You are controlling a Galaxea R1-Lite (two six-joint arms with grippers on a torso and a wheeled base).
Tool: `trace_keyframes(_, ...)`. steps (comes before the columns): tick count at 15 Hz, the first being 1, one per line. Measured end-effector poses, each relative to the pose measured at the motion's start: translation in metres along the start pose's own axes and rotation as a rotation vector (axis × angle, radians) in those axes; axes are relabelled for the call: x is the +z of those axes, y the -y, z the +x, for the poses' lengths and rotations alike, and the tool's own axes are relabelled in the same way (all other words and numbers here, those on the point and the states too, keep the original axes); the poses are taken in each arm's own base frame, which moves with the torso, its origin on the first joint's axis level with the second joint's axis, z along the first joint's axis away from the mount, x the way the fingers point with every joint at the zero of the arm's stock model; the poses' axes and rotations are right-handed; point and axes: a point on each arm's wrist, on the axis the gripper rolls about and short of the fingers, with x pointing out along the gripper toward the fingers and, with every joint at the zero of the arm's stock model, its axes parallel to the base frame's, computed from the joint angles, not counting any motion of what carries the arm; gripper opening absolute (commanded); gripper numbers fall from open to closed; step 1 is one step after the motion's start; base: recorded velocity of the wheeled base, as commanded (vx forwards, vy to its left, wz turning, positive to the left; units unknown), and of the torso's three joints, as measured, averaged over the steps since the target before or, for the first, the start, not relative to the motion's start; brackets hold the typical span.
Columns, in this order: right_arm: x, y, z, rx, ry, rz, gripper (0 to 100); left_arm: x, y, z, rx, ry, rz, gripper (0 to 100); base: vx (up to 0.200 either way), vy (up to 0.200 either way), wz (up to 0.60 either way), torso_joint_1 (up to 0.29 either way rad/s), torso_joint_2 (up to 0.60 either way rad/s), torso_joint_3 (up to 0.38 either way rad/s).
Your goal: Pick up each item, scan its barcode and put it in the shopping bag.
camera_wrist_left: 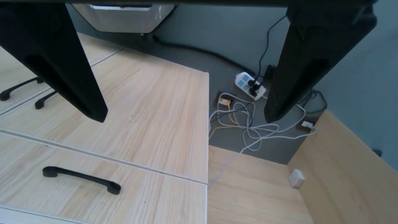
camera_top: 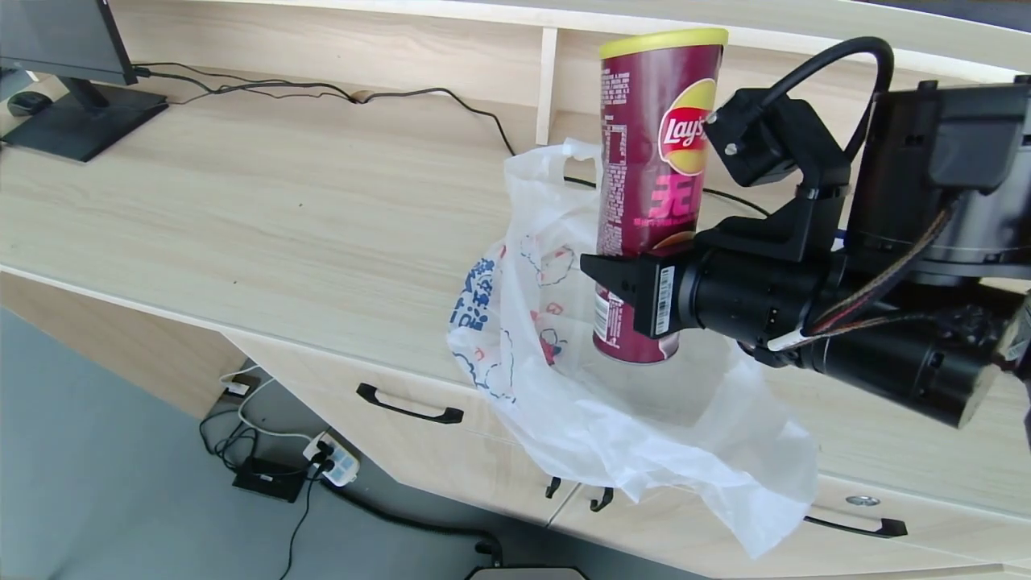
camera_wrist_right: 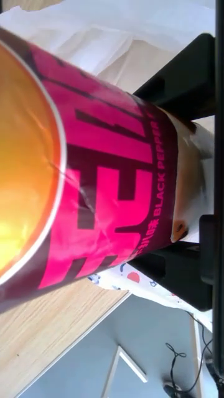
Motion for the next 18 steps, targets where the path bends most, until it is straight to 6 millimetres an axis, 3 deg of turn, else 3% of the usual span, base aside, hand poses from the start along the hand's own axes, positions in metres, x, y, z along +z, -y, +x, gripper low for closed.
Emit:
trace_keyframes(8,-0.023,-0.007,-0.002,0.001,-0.151,0.105,0,0.000,0.000,0.000,0.001,0.000,0.002,100,0.000,0.000,0.00,0.000,0.00,0.000)
trace_keyframes(18,-0.007,-0.013,-0.011,0.011,-0.290,0.182,0,0.000,0.000,0.000,0.000,-0.002,-0.006,100,0.000,0.000,0.00,0.000,0.00,0.000)
